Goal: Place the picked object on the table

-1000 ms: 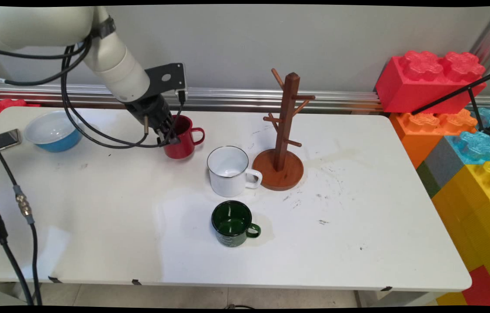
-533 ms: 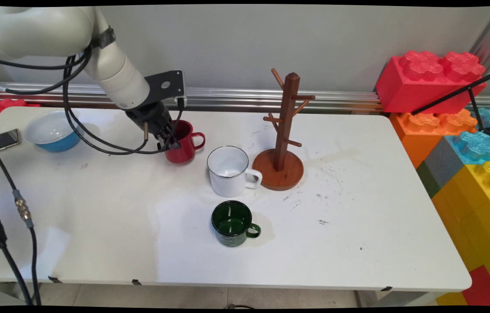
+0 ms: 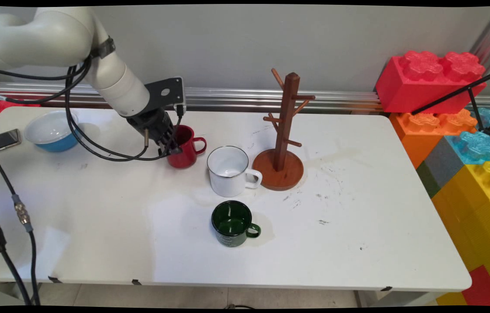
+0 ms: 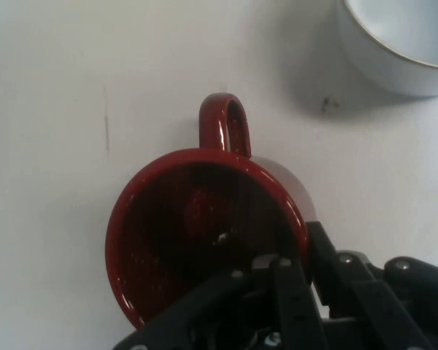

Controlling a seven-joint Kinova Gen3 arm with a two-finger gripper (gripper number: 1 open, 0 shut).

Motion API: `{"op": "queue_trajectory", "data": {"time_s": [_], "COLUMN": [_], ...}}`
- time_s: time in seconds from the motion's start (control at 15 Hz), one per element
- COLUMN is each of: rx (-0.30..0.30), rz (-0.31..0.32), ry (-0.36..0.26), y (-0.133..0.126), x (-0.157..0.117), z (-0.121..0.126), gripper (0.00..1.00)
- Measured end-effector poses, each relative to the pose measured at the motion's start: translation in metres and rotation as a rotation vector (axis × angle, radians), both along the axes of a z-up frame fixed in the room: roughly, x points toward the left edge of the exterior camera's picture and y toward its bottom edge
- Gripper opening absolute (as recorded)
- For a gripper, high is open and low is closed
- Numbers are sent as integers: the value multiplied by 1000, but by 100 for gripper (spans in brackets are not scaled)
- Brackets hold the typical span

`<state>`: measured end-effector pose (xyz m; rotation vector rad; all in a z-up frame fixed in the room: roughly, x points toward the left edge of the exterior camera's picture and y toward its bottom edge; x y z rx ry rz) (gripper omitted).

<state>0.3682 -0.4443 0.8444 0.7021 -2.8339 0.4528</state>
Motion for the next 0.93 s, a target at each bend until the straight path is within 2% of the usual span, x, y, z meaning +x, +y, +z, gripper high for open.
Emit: {"op": "queue_trajectory", "data": {"time_s": [0.47,0.53,0.93], "rx": [1,2,10], "rz": [-6,-6,-8], "ry": [10,12,14], "y": [4,4,8], "x": [1,1,3], "z": [-6,-7,-8], "gripper": [0,100,100]}}
